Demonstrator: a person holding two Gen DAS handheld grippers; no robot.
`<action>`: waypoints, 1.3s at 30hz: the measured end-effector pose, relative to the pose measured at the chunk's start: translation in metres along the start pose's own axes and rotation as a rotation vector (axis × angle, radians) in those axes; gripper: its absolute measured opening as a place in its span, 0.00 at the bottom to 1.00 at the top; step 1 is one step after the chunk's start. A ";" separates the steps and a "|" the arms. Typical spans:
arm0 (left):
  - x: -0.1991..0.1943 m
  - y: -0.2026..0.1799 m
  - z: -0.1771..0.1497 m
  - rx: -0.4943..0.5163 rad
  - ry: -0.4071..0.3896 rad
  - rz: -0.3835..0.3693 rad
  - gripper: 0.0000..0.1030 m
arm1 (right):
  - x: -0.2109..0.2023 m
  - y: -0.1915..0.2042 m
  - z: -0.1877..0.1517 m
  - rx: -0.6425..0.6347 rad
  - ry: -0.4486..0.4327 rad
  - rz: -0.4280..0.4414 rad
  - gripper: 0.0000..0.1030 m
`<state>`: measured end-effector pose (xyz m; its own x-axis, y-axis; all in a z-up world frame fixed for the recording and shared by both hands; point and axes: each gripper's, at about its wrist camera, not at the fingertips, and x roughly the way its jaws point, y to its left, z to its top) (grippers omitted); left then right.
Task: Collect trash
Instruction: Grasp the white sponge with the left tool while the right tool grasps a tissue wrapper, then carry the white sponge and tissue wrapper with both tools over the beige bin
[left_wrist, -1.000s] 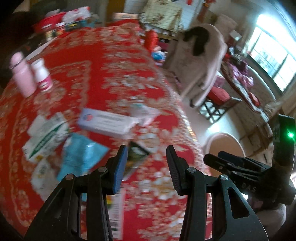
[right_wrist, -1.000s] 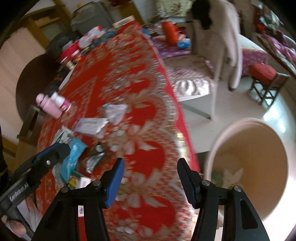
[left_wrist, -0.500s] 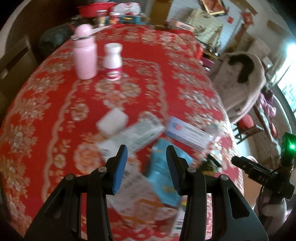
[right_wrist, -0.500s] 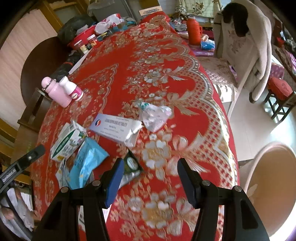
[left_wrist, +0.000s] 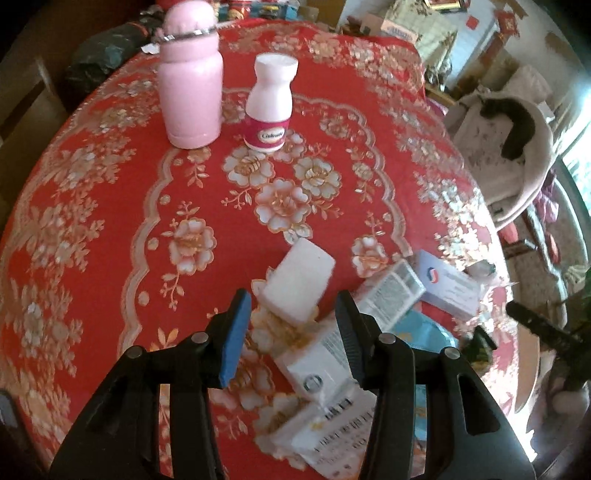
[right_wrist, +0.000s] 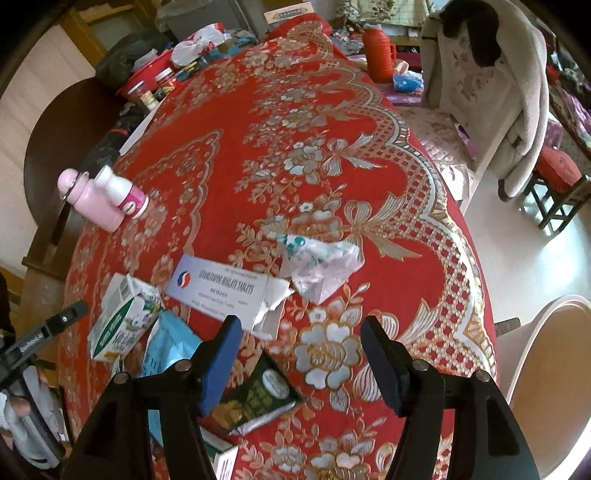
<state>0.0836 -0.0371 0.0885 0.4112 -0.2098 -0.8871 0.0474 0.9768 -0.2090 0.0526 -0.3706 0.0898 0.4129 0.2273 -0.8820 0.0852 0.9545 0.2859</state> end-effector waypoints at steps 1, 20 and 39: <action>0.005 0.001 0.003 0.007 0.011 0.001 0.44 | 0.002 -0.001 0.002 0.004 0.001 -0.001 0.63; 0.063 -0.004 0.025 0.081 0.130 -0.052 0.43 | 0.049 -0.012 0.035 0.069 0.006 -0.038 0.64; -0.007 -0.016 0.032 0.054 -0.054 -0.075 0.33 | 0.000 0.010 0.029 -0.035 -0.109 0.024 0.24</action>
<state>0.1097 -0.0495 0.1108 0.4526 -0.2813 -0.8462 0.1284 0.9596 -0.2504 0.0795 -0.3665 0.1030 0.5108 0.2296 -0.8285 0.0430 0.9556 0.2914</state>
